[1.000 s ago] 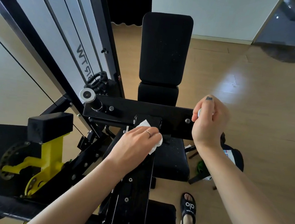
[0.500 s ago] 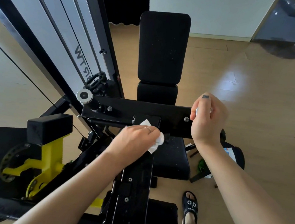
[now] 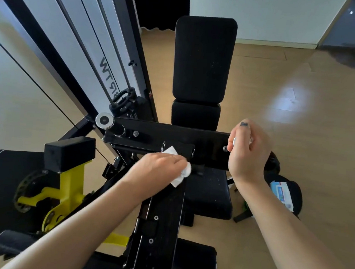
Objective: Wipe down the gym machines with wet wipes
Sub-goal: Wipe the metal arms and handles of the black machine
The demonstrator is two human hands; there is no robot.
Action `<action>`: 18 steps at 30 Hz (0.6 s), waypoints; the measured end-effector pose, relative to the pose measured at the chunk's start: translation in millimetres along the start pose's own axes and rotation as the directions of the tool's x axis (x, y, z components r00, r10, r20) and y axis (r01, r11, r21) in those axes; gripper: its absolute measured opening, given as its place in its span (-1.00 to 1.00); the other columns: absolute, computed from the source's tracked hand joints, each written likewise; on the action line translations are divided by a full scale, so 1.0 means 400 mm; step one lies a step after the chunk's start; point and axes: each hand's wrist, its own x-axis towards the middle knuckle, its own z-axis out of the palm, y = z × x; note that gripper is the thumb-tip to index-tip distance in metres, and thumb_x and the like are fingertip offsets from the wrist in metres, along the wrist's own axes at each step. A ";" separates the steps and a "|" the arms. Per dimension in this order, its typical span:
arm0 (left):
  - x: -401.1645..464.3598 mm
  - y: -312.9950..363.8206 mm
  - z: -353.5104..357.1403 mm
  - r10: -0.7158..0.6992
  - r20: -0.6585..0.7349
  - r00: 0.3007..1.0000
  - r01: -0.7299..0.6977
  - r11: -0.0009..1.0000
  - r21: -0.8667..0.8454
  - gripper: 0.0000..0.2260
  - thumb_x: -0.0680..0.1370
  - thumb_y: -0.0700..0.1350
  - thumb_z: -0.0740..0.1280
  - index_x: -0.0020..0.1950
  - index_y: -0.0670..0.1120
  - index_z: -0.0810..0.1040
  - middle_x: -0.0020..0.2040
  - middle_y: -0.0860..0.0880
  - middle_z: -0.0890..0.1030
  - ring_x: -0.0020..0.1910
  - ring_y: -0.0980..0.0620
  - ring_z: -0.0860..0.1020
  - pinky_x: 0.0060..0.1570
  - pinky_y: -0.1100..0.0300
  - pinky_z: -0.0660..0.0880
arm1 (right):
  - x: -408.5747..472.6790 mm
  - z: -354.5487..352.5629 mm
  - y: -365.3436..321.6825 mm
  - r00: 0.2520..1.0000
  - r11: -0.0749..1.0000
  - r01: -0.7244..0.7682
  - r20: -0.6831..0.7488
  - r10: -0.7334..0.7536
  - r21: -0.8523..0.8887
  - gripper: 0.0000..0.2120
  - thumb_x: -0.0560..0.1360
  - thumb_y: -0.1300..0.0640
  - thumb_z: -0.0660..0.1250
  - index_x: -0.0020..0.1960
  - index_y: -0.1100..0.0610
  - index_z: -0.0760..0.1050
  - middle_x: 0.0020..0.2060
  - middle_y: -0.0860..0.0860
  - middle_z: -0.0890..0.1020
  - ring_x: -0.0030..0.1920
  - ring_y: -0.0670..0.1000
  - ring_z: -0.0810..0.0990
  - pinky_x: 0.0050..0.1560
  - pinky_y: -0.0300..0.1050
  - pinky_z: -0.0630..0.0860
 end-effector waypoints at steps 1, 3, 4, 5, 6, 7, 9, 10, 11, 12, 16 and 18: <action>-0.018 -0.023 -0.010 -0.023 0.009 1.000 0.023 1.000 0.005 -0.75 0.43 -0.25 0.47 -0.05 0.03 0.50 -0.14 0.10 0.60 -0.18 0.08 0.62 -0.29 0.17 0.55 | 0.002 -0.001 0.000 1.000 1.000 0.005 0.006 -0.005 0.003 -0.63 0.51 0.15 0.06 -0.42 0.27 0.34 -0.55 0.14 0.38 -0.50 0.16 0.37 -0.50 0.16 0.37; -0.042 -0.043 -0.026 -0.067 0.008 0.998 0.067 0.998 0.006 -0.74 0.40 -0.27 0.51 -0.07 0.02 0.53 -0.16 0.11 0.61 -0.18 0.08 0.62 -0.27 0.22 0.54 | 0.002 -0.001 0.003 1.000 1.000 0.004 0.001 -0.004 -0.010 -0.63 0.52 0.15 0.06 -0.42 0.26 0.34 -0.55 0.13 0.38 -0.50 0.18 0.39 -0.50 0.16 0.37; -0.040 -0.038 -0.030 -0.081 0.010 0.997 0.081 0.997 0.007 -0.72 0.38 -0.28 0.52 -0.09 0.02 0.52 -0.18 0.10 0.60 -0.20 0.06 0.61 -0.29 0.21 0.53 | 0.001 0.000 0.002 1.000 1.000 -0.005 -0.003 0.005 -0.014 -0.63 0.52 0.15 0.06 -0.42 0.25 0.34 -0.55 0.12 0.38 -0.50 0.17 0.40 -0.50 0.16 0.35; -0.031 -0.027 -0.027 -0.086 0.003 0.996 0.086 0.996 0.003 -0.70 0.36 -0.29 0.52 -0.11 0.02 0.50 -0.20 0.09 0.60 -0.24 0.05 0.60 -0.33 0.20 0.53 | 0.000 0.001 0.001 1.000 1.000 -0.014 -0.005 0.014 -0.016 -0.63 0.52 0.14 0.06 -0.42 0.24 0.34 -0.55 0.12 0.38 -0.51 0.15 0.39 -0.50 0.14 0.34; -0.015 -0.007 -0.022 -0.082 -0.006 0.997 0.082 0.997 -0.008 -0.68 0.35 -0.30 0.52 -0.12 0.02 0.47 -0.22 0.08 0.59 -0.27 0.04 0.59 -0.37 0.18 0.52 | -0.001 0.001 0.000 1.000 1.000 -0.019 -0.001 0.019 -0.018 -0.63 0.52 0.14 0.05 -0.42 0.24 0.34 -0.56 0.11 0.39 -0.51 0.13 0.38 -0.50 0.13 0.33; 0.002 0.019 -0.016 -0.068 -0.012 0.998 0.068 0.998 -0.013 -0.65 0.34 -0.31 0.51 -0.12 0.03 0.43 -0.24 0.08 0.57 -0.30 0.03 0.58 -0.40 0.15 0.52 | -0.001 -0.001 0.000 1.000 1.000 -0.019 0.007 0.019 -0.021 -0.63 0.52 0.14 0.06 -0.42 0.24 0.34 -0.56 0.10 0.39 -0.52 0.11 0.38 -0.50 0.12 0.32; 0.029 0.063 0.002 -0.041 -0.010 0.999 0.041 0.999 -0.002 -0.62 0.31 -0.36 0.48 -0.11 0.01 0.40 -0.27 0.07 0.52 -0.35 0.03 0.52 -0.45 0.11 0.51 | -0.001 -0.005 0.002 1.000 0.999 -0.006 0.021 0.007 -0.037 -0.63 0.52 0.14 0.06 -0.42 0.25 0.33 -0.56 0.10 0.39 -0.52 0.10 0.37 -0.51 0.10 0.29; 0.035 0.071 0.009 -0.042 0.006 0.999 0.042 0.999 0.011 -0.62 0.31 -0.37 0.47 -0.10 0.00 0.41 -0.26 0.07 0.53 -0.35 0.03 0.52 -0.45 0.11 0.51 | 0.000 -0.008 0.004 1.000 0.999 -0.002 0.030 0.003 -0.043 -0.63 0.52 0.15 0.07 -0.42 0.24 0.33 -0.56 0.10 0.39 -0.52 0.11 0.37 -0.51 0.10 0.29; 0.032 0.067 0.015 -0.056 0.026 0.998 0.056 0.998 0.030 -0.63 0.33 -0.36 0.47 -0.08 0.00 0.42 -0.23 0.07 0.56 -0.32 0.04 0.55 -0.43 0.11 0.53 | 0.000 -0.012 0.007 0.999 0.999 0.001 0.043 0.000 -0.044 -0.63 0.53 0.15 0.07 -0.41 0.24 0.33 -0.56 0.10 0.40 -0.52 0.13 0.37 -0.51 0.11 0.29; 0.022 0.054 0.014 -0.081 0.046 0.996 0.078 0.995 0.055 -0.64 0.37 -0.33 0.47 -0.06 0.01 0.41 -0.17 0.09 0.59 -0.26 0.05 0.58 -0.39 0.10 0.54 | 0.001 -0.014 0.009 0.998 0.999 0.007 0.058 -0.005 -0.042 -0.63 0.54 0.14 0.07 -0.41 0.25 0.33 -0.56 0.10 0.40 -0.52 0.13 0.37 -0.51 0.11 0.30; -0.039 -0.015 -0.030 -0.144 0.024 0.989 0.143 0.989 0.045 -0.68 0.41 -0.30 0.47 -0.06 0.04 0.44 -0.04 0.09 0.63 -0.05 0.03 0.63 -0.30 0.08 0.59 | 0.003 -0.015 0.006 0.998 1.000 0.010 0.069 -0.008 -0.019 -0.60 0.56 0.14 0.06 -0.41 0.27 0.33 -0.56 0.11 0.40 -0.52 0.13 0.37 -0.50 0.12 0.29; -0.044 -0.015 -0.041 -0.136 0.007 0.991 0.136 0.990 0.025 -0.69 0.37 -0.37 0.47 -0.11 -0.02 0.47 -0.05 0.04 0.64 -0.06 -0.02 0.64 -0.32 0.07 0.59 | -0.001 -0.013 0.002 0.998 0.999 -0.017 0.052 0.019 -0.035 -0.58 0.57 0.12 0.06 -0.40 0.29 0.34 -0.55 0.11 0.41 -0.51 0.11 0.37 -0.49 0.13 0.29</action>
